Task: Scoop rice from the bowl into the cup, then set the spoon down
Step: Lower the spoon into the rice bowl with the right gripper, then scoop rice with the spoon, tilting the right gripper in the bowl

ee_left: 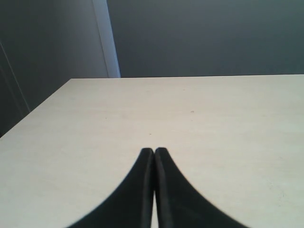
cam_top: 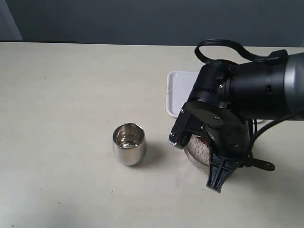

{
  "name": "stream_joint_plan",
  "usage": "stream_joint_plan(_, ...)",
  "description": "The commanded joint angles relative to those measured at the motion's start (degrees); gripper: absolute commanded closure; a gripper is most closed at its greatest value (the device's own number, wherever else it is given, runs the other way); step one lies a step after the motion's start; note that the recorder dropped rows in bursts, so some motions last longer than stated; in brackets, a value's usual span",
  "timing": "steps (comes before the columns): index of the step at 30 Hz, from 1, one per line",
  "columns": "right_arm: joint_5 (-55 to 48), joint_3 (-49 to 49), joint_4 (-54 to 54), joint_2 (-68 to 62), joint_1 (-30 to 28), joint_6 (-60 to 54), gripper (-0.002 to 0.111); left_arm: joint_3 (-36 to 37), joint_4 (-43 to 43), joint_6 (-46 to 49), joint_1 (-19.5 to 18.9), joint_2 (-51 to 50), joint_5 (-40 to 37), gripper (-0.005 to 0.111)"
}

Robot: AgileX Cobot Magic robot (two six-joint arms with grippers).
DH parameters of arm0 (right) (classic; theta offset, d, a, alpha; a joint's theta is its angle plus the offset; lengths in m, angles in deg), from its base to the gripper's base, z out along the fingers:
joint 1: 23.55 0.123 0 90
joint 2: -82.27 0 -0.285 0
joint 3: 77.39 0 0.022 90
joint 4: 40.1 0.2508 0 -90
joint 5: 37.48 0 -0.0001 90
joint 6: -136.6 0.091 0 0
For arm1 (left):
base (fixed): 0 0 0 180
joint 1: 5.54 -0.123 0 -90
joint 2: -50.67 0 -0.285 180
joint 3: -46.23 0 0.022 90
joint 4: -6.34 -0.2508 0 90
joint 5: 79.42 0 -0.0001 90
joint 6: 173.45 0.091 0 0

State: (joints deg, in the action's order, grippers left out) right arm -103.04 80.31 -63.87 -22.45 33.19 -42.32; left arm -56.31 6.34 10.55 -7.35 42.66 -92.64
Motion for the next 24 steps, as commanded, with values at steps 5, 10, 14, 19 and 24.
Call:
stream_joint_plan(5,0.39,0.26,3.04,1.35,-0.76,0.21,0.109,-0.25,0.32,-0.18,0.23,0.22,0.75,0.106)
stream_joint_plan(10,0.03,0.26,4.8,1.86,-3.72,0.31,0.109,-0.25,0.32,-0.18,0.23,0.22,0.75,0.106)
stream_joint_plan(14,1.3,0.26,4.71,4.75,-4.79,0.31,0.109,-0.25,0.32,-0.18,0.23,0.22,0.75,0.106)
stream_joint_plan(19,1.05,0.26,4.81,6.99,-4.79,0.31,0.109,-0.25,0.32,-0.18,0.23,0.22,0.75,0.106)
stream_joint_plan(24,0.73,0.26,5.17,7.08,-4.79,0.31,0.109,-0.25,0.32,-0.18,0.23,0.22,0.75,0.106)
